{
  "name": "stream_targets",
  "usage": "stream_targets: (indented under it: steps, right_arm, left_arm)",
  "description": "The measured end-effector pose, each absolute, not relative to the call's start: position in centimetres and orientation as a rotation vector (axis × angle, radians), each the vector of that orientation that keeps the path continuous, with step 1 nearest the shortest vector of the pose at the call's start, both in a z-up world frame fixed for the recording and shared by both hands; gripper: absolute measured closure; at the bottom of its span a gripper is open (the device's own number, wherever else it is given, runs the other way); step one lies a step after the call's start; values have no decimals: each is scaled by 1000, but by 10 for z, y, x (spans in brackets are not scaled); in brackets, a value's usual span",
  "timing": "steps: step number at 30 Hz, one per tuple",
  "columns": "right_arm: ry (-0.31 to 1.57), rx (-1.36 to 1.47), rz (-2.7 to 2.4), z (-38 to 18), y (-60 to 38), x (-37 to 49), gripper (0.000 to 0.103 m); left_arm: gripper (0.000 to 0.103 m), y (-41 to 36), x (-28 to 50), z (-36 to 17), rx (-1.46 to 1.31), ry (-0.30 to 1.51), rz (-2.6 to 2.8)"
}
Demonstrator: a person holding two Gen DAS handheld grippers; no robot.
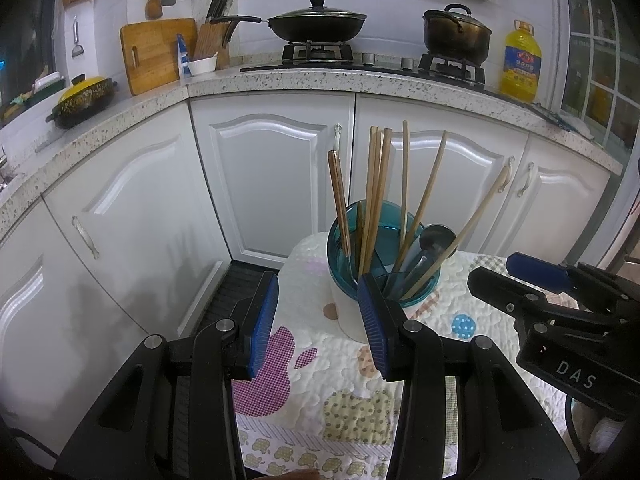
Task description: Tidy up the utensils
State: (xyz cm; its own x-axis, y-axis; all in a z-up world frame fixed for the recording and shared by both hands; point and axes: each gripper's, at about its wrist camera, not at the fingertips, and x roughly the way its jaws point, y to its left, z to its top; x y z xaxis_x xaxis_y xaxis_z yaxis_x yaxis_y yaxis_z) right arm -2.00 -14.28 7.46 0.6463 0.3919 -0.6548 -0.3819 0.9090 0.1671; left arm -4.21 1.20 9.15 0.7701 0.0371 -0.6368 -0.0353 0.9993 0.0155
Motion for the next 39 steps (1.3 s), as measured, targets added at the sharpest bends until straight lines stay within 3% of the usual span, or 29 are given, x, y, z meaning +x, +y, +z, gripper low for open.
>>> stream_targets:
  steps: [39]
  right_arm:
    - [758, 6, 443, 72, -137, -19, 54]
  left_arm:
    - [62, 14, -45, 87, -2, 683, 48]
